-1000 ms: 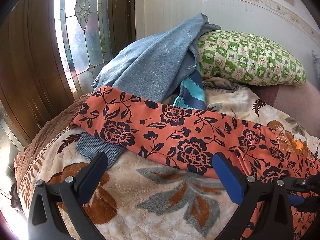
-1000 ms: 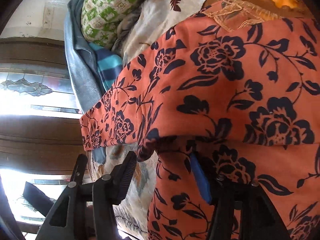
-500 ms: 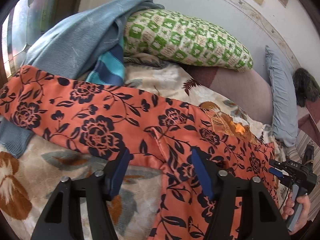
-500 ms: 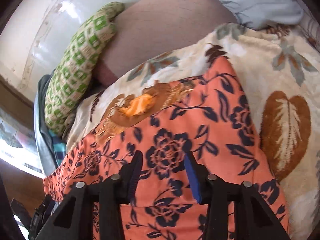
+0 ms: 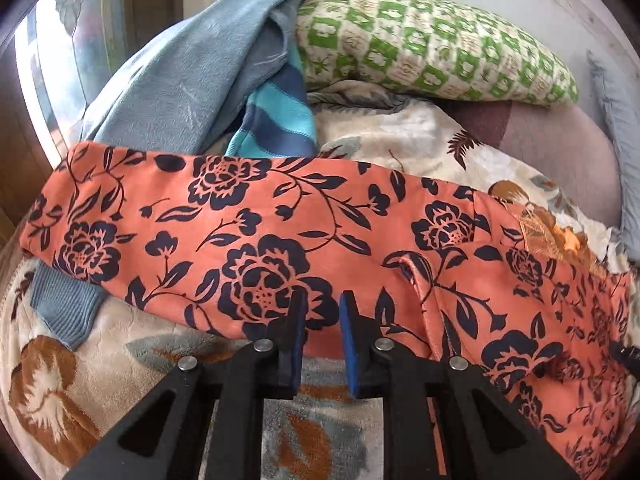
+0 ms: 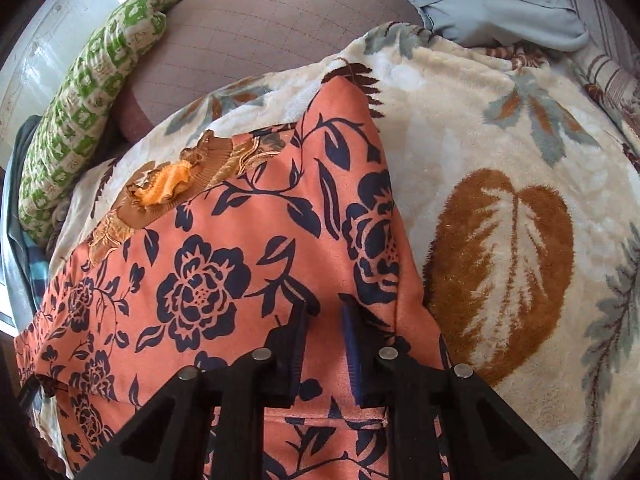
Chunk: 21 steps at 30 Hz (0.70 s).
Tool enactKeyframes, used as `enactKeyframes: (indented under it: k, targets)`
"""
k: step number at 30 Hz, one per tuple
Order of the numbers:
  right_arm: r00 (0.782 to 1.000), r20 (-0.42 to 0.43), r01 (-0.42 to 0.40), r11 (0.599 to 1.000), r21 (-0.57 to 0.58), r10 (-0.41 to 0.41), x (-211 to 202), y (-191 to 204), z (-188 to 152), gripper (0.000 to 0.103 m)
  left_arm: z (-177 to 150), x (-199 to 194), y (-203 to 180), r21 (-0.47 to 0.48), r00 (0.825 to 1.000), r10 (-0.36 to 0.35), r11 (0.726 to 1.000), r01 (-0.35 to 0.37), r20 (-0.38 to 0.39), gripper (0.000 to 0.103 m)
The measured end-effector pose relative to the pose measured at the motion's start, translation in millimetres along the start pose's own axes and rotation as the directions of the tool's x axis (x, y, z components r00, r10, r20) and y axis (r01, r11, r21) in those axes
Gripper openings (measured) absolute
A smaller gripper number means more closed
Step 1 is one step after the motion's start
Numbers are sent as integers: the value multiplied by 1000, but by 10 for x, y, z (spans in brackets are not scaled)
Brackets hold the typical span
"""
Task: Fold small clothes
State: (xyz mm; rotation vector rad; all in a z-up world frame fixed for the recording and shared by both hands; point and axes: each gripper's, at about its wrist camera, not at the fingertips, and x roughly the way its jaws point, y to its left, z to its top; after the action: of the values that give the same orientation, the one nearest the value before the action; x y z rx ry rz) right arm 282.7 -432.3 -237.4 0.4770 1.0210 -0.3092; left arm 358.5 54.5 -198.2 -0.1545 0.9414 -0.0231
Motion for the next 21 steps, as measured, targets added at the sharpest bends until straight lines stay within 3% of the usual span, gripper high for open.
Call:
enactKeyframes:
  k: [2,3,5,8,10,11,13,14,17,19,20,21]
  targets:
    - [1000,4,23,1000,5,-23,-41,24,-12,20,28,-5,127,-77,994,-98,993,94,-50,18]
    - [1000,0,20,1000,5,-20,-90,57,-6,25,32,-17,170,-104,990,-128,987,121,-60,17]
    - [998,2,-61,998,-34,61,-173,326,-80,25,20,-57,196,-120,987,-147,983,139,-61,21]
    - [996,36,-77,982,-174,84,-370,762,-106,25,-28,-108,93,-109,970,-235,968,227,-67,38]
    - [990,41,-123,964,-234,136,-460,1024,-137,25,-56,-144,-22,-93,940,-333,941,326,-77,40]
    - [983,36,-163,955,-249,178,-489,1123,-148,25,-72,-173,-93,-79,916,-392,919,386,-84,40]
    - [973,23,-216,940,-265,230,-466,1363,-210,26,-88,-205,-269,-36,849,-513,858,513,-126,40]
    - [970,15,-229,936,-267,241,-453,1414,-232,27,-106,-220,-359,-15,820,-553,830,557,-149,40]
    - [972,-2,-227,932,-281,237,-384,1534,-376,27,-196,-208,-568,23,766,-605,781,624,-215,40]
    - [974,-21,-221,936,-274,223,-280,1584,-465,27,-243,-101,-632,-1,752,-606,779,627,-258,40]
    - [975,-35,-219,940,-263,217,-188,1576,-485,27,-265,-46,-652,-10,757,-595,788,616,-271,40]
    - [977,-42,-213,944,-252,209,-129,1540,-506,27,-264,9,-662,-6,773,-571,806,592,-276,40]
